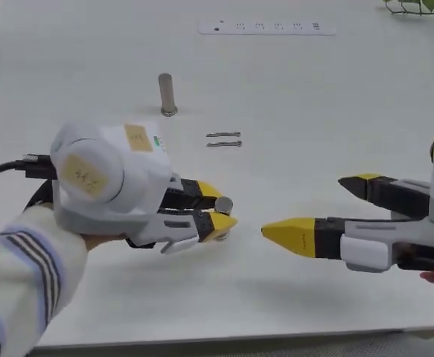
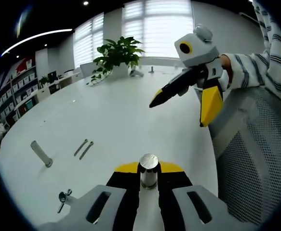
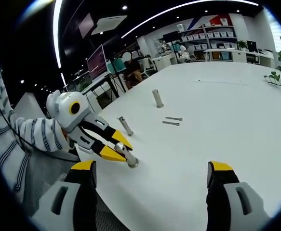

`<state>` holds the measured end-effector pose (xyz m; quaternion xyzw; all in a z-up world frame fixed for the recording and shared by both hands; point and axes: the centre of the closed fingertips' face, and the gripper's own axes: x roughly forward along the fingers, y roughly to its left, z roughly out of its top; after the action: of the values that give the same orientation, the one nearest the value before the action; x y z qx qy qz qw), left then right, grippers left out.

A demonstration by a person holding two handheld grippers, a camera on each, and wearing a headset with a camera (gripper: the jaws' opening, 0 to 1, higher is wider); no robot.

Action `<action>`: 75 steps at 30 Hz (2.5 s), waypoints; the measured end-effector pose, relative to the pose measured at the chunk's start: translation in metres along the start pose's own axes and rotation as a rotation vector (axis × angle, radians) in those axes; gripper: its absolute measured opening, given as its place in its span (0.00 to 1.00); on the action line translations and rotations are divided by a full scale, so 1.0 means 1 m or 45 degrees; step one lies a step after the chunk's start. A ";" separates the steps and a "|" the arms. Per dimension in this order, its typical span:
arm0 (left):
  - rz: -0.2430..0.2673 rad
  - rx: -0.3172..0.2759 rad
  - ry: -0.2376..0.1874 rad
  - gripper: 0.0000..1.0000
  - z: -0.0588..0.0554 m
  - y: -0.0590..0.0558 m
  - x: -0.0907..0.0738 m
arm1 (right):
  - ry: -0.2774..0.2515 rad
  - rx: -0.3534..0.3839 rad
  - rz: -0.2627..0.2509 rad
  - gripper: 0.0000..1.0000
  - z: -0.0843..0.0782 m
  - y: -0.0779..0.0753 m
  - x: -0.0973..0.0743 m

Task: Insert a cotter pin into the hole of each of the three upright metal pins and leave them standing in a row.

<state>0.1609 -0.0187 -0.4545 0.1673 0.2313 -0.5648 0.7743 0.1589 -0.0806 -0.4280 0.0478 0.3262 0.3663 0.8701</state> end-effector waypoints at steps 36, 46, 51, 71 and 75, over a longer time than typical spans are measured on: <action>0.022 -0.126 -0.190 0.41 0.032 0.000 -0.045 | -0.006 -0.105 -0.012 0.96 0.003 0.000 0.001; 0.066 -0.229 -0.191 0.60 0.020 -0.009 -0.072 | -0.013 -0.099 -0.023 0.96 0.004 -0.003 -0.003; 0.104 -0.301 -0.220 0.68 0.014 -0.011 -0.080 | -0.012 -0.097 -0.028 0.95 0.006 -0.006 -0.005; 0.186 -0.450 -0.164 0.99 -0.010 -0.020 -0.085 | 0.030 -0.136 0.023 0.92 0.017 -0.015 0.001; 0.216 -0.474 -0.169 0.99 -0.012 -0.018 -0.087 | 0.052 -0.187 0.045 0.91 0.025 -0.018 0.005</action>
<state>0.1193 0.0508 -0.4169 0.0029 0.2653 -0.4548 0.8502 0.1872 -0.0866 -0.4166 -0.0179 0.3154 0.4056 0.8577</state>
